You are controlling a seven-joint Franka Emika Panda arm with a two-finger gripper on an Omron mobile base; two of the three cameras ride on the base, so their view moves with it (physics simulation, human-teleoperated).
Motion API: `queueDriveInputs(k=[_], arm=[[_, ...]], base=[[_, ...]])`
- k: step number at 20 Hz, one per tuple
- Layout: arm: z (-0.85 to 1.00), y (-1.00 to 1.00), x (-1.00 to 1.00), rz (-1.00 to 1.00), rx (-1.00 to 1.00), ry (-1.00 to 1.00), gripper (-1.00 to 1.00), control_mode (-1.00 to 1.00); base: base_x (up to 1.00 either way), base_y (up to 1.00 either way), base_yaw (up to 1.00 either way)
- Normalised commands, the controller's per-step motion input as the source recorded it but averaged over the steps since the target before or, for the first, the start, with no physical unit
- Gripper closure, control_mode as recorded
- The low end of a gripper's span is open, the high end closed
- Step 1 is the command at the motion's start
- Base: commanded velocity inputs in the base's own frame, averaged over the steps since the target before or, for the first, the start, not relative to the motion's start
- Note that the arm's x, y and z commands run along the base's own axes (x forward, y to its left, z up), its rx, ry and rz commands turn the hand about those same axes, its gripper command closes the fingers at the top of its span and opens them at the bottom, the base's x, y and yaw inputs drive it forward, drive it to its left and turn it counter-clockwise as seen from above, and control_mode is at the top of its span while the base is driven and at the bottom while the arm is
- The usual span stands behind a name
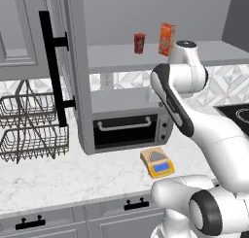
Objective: Pick the boxed food and place it on the digital scale for weighing, and close the cabinet.
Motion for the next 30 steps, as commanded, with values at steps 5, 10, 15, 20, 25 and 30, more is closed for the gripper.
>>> queueDriveInputs(k=[5, 10, 15, 20, 25, 30], arm=[[0.0, -0.01, -0.4, 0.0, 0.0, 0.0, -1.0, -1.0], [0.16, -0.21, -0.5, 0.0, 0.0, -0.05, -1.0, -1.0], [0.76, -0.3, -0.42, 0.0, 0.0, -0.26, -1.0, -1.0], [0.72, -0.27, -0.36, 0.0, 0.01, -0.32, -1.0, -1.0], [0.56, -0.16, -0.1, 0.02, 0.12, -0.32, -1.0, -1.0], [0.53, -0.01, 0.0, 0.04, 0.09, -0.38, -1.0, -1.0]], base=[[0.0, 0.0, 0.0], [0.0, 0.0, 0.0], [0.0, 0.0, 0.0], [0.0, 0.0, 0.0], [0.0, 0.0, 0.0], [0.0, 0.0, 0.0]])
